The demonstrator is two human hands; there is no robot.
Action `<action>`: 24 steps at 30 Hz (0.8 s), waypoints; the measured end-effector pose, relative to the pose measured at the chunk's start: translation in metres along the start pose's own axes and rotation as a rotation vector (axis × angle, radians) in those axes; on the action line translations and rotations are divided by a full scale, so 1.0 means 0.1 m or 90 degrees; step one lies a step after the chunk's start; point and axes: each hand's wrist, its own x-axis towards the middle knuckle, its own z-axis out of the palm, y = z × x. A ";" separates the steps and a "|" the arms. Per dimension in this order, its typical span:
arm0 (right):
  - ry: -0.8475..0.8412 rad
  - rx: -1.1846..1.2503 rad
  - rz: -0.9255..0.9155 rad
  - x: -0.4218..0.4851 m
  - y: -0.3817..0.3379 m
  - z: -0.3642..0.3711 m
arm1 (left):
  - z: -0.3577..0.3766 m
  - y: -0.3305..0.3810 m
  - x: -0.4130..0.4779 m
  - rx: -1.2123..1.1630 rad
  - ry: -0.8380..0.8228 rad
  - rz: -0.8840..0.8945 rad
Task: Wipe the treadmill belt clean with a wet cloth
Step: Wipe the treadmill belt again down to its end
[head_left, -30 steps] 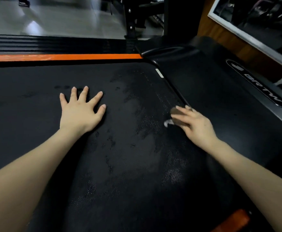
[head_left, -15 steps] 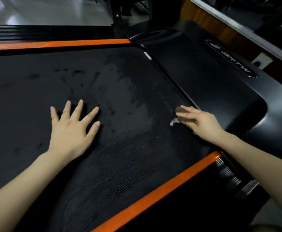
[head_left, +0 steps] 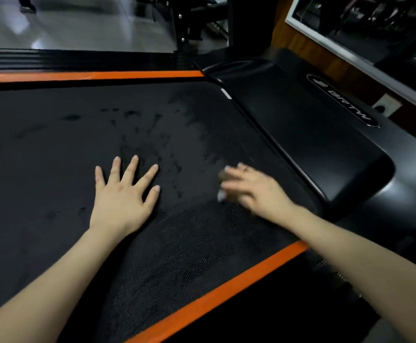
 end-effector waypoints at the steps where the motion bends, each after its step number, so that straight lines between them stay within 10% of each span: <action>1: 0.046 0.025 0.100 0.14 0.07 0.03 | 0.00 0.00 0.00 0.001 0.003 0.001; 15: 0.145 0.046 0.366 0.67 0.28 0.23 | -0.04 0.04 -0.01 -0.006 -0.010 0.000; 24: -0.009 0.033 -0.144 0.09 -0.37 0.19 | -0.02 0.01 -0.02 -0.013 0.003 0.010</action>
